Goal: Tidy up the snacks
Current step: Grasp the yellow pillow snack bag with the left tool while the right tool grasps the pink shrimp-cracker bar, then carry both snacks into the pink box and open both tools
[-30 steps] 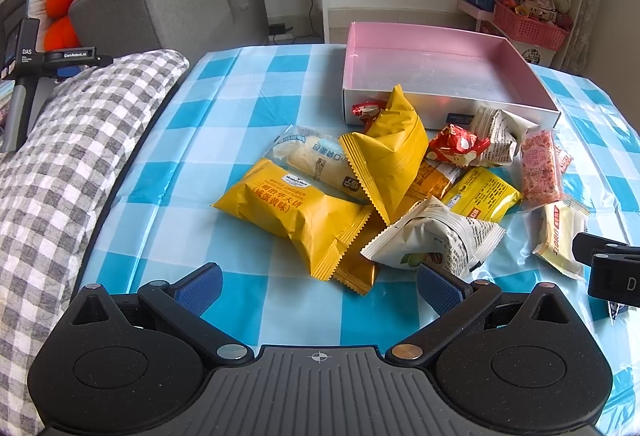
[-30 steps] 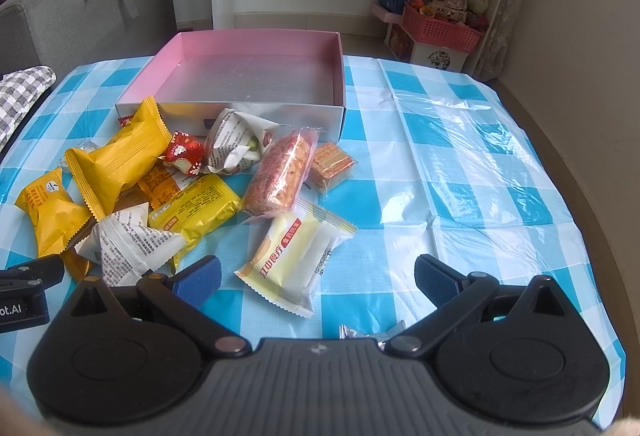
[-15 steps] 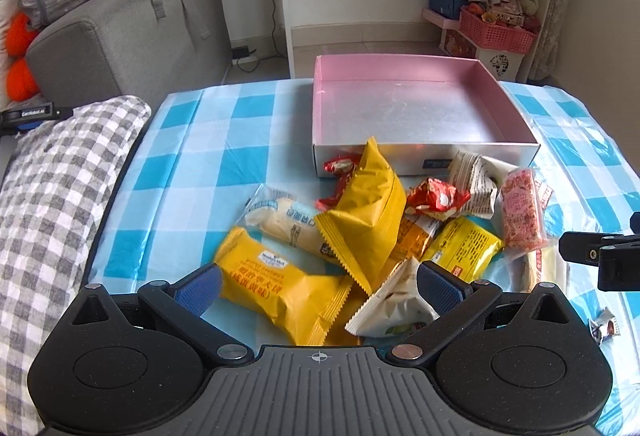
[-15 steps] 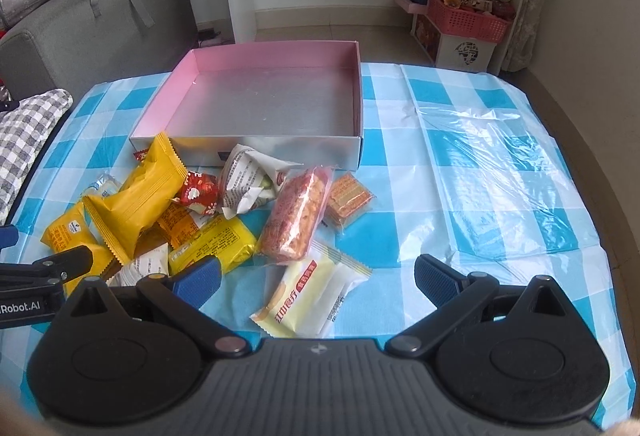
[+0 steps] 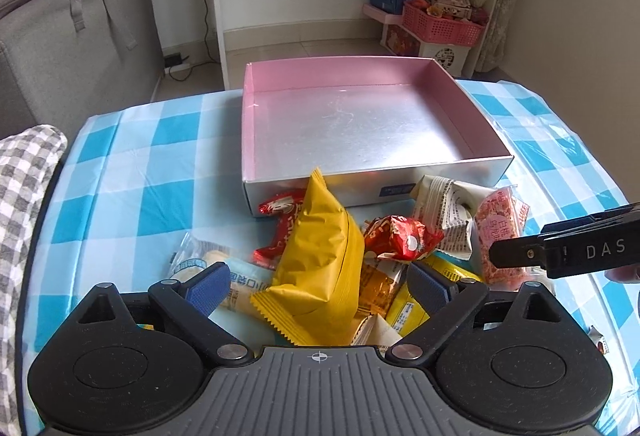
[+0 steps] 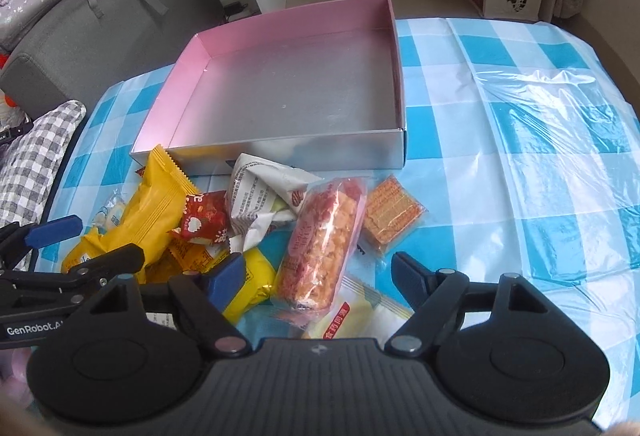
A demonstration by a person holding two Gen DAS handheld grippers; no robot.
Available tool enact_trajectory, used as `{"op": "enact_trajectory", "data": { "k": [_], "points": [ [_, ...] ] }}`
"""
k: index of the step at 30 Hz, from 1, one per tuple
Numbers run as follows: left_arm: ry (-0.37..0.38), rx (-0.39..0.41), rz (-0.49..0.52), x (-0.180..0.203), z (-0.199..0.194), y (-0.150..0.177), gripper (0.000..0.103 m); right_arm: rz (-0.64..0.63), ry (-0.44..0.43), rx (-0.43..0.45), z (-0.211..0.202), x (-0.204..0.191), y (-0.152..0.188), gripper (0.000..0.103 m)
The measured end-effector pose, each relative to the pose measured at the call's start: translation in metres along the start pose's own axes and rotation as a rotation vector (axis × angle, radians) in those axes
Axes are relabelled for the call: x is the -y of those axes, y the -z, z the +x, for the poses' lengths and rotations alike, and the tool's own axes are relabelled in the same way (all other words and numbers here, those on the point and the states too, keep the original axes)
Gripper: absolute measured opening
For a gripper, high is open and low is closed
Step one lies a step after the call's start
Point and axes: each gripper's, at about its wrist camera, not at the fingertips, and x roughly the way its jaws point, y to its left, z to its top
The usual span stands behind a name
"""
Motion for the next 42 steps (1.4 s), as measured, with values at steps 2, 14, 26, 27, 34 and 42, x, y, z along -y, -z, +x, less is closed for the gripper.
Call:
{"op": "enact_trajectory", "data": {
  "k": [2, 14, 26, 27, 34, 42],
  "points": [
    [0.023, -0.002, -0.005, -0.001, 0.006, -0.003, 0.092, 0.005, -0.017, -0.007, 0.002, -0.001, -0.001, 0.072],
    [0.037, -0.013, 0.021, 0.003, 0.024, -0.006, 0.067, 0.046, -0.005, -0.026, 0.019, 0.001, -0.005, 0.044],
    [-0.01, -0.048, -0.007, 0.002, 0.024, -0.006, 0.036, 0.007, 0.072, 0.015, 0.01, -0.01, -0.003, 0.022],
    [-0.012, -0.045, -0.009, 0.002, 0.023, -0.006, 0.035, 0.002, 0.078, 0.019, 0.009, -0.011, -0.002, 0.022],
    [-0.021, -0.022, -0.029, 0.002, 0.013, -0.008, 0.03, -0.014, 0.079, 0.049, -0.001, -0.013, -0.004, 0.021],
    [-0.001, 0.031, -0.028, 0.004, -0.009, -0.011, 0.028, 0.001, 0.071, 0.081, -0.013, -0.012, -0.009, 0.021]
  ]
}}
